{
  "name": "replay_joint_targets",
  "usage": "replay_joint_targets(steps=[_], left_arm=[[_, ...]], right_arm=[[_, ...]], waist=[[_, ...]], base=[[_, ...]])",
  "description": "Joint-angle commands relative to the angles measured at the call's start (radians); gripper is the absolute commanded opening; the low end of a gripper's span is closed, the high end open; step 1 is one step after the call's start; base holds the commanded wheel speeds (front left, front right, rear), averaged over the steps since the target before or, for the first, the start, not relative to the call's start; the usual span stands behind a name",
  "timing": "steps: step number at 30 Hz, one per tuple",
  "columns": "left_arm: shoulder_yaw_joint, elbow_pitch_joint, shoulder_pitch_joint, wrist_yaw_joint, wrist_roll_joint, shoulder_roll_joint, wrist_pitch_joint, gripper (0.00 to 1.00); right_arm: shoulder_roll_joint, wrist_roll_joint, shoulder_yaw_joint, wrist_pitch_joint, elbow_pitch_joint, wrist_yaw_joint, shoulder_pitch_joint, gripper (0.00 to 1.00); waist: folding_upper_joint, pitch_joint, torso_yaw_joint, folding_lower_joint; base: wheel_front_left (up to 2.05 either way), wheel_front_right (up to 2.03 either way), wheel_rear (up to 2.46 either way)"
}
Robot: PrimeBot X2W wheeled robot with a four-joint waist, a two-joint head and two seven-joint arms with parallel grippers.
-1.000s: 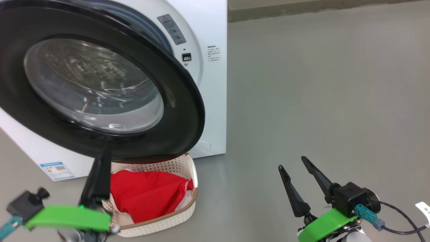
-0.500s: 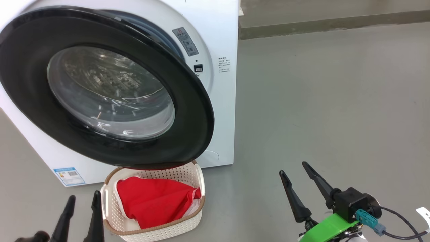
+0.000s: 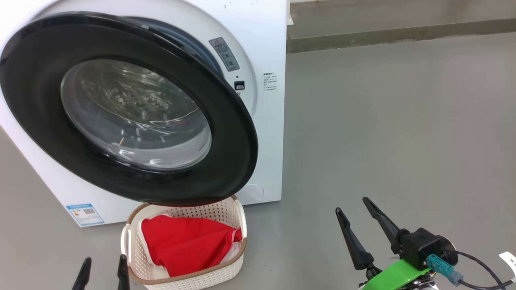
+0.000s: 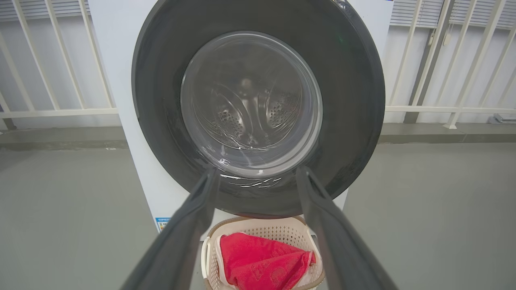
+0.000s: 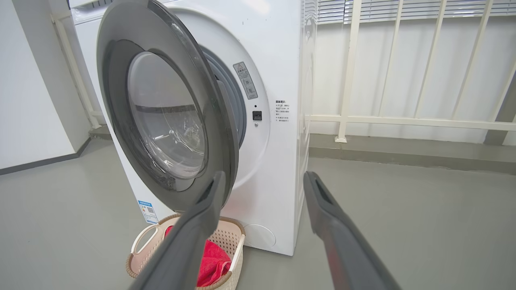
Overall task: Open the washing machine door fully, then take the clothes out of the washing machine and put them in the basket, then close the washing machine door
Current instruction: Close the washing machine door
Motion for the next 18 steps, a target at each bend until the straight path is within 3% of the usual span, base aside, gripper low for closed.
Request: replay_joint_targets(steps=[1, 18], left_arm=[[0.055, -0.014, -0.016, -0.013, 0.013, -0.011, -0.012, 1.00], [0.140, 0.007, -0.011, -0.084, 0.091, -0.086, -0.012, 1.00]], right_arm=[[0.001, 0.009, 0.018, -0.006, -0.028, 0.007, -0.015, 1.00], [0.001, 0.014, 0.022, -0.006, -0.029, 0.007, -0.016, 1.00]], waist=[[0.0000, 0.000, -0.002, 0.0000], [0.0000, 0.008, -0.012, 0.0000]], base=[[0.00, 0.00, 0.00], [0.00, 0.00, 0.00]])
